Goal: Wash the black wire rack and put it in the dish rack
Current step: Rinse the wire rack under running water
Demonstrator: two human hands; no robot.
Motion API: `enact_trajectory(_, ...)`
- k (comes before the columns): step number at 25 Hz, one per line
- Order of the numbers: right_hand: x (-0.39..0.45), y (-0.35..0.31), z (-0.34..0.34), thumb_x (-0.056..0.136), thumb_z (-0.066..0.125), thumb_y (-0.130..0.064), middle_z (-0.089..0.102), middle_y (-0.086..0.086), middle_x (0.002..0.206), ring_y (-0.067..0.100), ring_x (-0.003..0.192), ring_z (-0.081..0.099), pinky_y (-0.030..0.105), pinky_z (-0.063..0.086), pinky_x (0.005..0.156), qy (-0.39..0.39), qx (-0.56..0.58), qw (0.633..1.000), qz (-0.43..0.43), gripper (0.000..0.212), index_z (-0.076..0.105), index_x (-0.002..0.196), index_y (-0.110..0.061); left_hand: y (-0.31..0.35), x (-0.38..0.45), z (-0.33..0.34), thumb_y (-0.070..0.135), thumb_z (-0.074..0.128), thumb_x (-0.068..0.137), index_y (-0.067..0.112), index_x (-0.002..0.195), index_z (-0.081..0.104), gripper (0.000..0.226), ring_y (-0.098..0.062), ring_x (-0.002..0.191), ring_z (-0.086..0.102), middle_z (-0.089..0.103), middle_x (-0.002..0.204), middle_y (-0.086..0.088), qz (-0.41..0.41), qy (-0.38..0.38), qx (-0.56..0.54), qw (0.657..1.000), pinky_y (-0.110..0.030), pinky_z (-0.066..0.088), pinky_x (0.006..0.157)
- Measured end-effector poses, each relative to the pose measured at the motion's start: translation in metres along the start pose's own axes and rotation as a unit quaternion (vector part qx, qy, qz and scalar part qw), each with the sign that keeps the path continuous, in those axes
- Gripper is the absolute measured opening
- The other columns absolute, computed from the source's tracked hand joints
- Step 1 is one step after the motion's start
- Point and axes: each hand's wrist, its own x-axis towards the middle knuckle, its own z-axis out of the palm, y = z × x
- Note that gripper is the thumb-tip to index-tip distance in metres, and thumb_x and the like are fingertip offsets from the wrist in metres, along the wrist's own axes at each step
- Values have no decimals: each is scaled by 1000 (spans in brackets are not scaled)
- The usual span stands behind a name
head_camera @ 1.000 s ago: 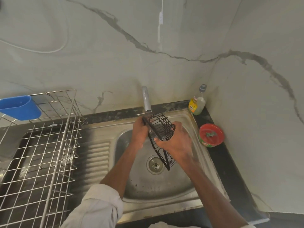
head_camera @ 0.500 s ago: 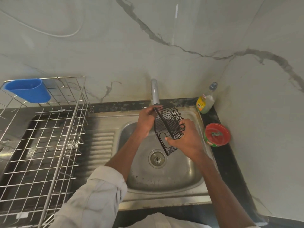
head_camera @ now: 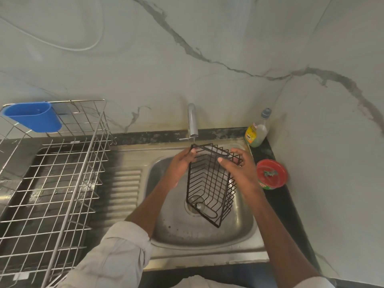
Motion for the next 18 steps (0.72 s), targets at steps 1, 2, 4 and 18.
enact_trajectory(1, 4, 1, 2, 71, 90, -53, 69, -11, 115, 11, 106, 68, 25, 54, 82, 1, 24, 1000, 17, 62, 64, 124, -36, -3, -7, -5, 52, 48, 109, 36, 140, 66, 39, -13, 123, 70, 75, 132, 10, -4, -14, -2, 1000, -45, 56, 108)
enact_trajectory(2, 8, 3, 5, 68, 90, -59, 74, -4, 113, 19, 104, 72, 35, 60, 83, 5, 38, 999, 36, 64, 65, 122, -36, -4, -14, -8, 56, 42, 109, 37, 147, 60, 46, -14, 125, 70, 72, 137, 6, -5, -30, 3, 1000, -41, 58, 104)
enact_trajectory(4, 17, 4, 10, 69, 88, -61, 79, 3, 102, 28, 98, 76, 52, 63, 86, 3, 82, 994, 78, 61, 69, 118, -29, -2, -25, -14, 56, 33, 112, 38, 156, 49, 51, -20, 122, 70, 69, 139, -3, -11, -45, 28, 999, -31, 61, 94)
enact_trajectory(18, 39, 25, 59, 90, 55, -75, 67, 35, 121, 38, 67, 73, 35, 58, 48, -175, 134, 914, 340, 88, 62, 126, 5, 19, -80, -45, 52, 60, 103, 22, 132, 59, 42, -26, 105, 63, 64, 127, -11, -101, 23, -14, 994, -43, 56, 85)
